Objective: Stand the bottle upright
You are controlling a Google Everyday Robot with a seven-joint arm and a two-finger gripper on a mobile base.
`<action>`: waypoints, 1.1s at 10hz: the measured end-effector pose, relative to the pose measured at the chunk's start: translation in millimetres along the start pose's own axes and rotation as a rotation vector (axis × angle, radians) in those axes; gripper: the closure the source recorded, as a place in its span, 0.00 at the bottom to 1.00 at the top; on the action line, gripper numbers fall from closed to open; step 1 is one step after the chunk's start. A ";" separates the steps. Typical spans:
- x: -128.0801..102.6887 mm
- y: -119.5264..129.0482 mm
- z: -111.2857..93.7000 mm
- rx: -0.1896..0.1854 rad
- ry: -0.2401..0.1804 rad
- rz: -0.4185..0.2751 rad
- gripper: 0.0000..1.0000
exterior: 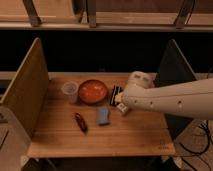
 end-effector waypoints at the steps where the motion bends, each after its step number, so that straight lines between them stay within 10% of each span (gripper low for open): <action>1: -14.1 4.8 8.4 -0.085 -0.015 0.047 0.20; 4: -74.5 -7.9 32.8 -0.314 -0.132 0.178 0.20; 6: -106.6 -30.0 39.5 -0.381 -0.221 0.235 0.20; 8: -126.1 -49.5 42.4 -0.409 -0.286 0.269 0.20; 11: -126.2 -64.9 59.1 -0.347 -0.252 0.290 0.20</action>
